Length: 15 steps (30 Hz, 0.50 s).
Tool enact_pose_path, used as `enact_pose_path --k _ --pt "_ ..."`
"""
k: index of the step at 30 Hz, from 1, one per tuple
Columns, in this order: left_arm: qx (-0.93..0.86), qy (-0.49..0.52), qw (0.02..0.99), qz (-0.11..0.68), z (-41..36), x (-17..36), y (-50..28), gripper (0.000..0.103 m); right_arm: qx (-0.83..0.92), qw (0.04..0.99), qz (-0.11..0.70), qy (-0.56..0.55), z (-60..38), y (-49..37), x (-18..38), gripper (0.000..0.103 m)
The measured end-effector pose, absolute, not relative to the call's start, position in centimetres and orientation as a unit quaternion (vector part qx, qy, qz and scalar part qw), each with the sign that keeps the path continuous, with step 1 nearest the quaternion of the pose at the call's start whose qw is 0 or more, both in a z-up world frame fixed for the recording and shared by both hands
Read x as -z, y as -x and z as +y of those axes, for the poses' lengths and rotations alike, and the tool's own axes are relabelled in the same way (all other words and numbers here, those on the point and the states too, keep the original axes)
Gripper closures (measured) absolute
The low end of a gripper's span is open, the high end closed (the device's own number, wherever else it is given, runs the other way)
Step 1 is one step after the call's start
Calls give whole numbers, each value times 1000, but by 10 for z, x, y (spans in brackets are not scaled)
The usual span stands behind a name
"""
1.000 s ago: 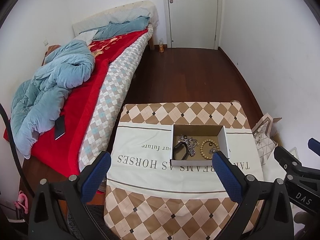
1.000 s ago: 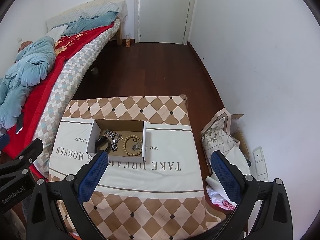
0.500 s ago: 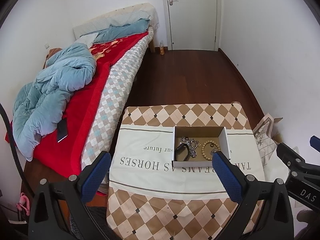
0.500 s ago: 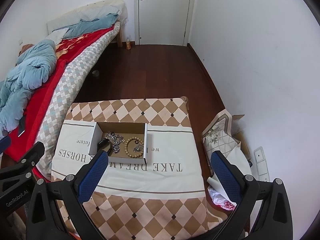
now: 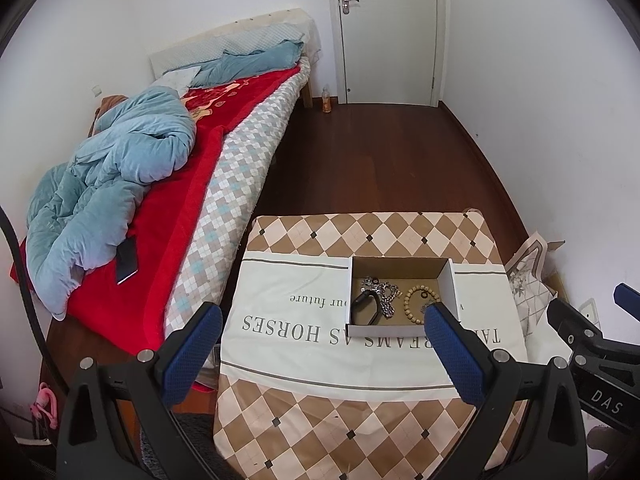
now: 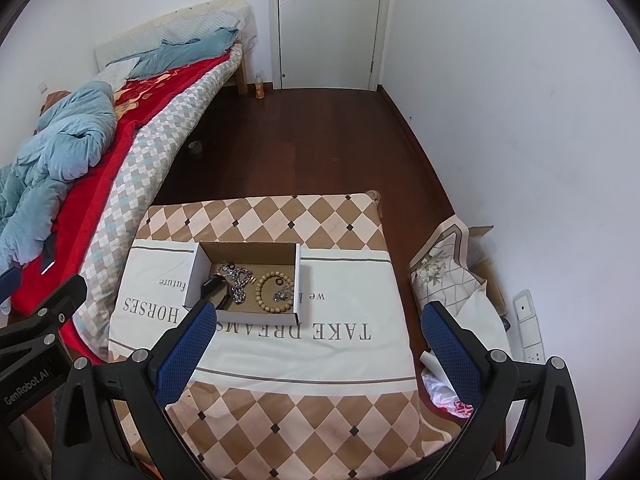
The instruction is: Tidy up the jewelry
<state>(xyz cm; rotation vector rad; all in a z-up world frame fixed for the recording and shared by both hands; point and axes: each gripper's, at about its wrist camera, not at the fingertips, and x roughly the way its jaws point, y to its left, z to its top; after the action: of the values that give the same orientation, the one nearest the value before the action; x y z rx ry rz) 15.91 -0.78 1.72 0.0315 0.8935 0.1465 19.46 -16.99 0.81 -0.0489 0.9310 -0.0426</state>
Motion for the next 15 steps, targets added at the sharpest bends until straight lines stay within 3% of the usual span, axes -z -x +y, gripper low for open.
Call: enact_pose_path --k 15 --pt "-75 -15 901 428 -6 -21 -156 0 18 895 445 19 -170 -196 -13 0"
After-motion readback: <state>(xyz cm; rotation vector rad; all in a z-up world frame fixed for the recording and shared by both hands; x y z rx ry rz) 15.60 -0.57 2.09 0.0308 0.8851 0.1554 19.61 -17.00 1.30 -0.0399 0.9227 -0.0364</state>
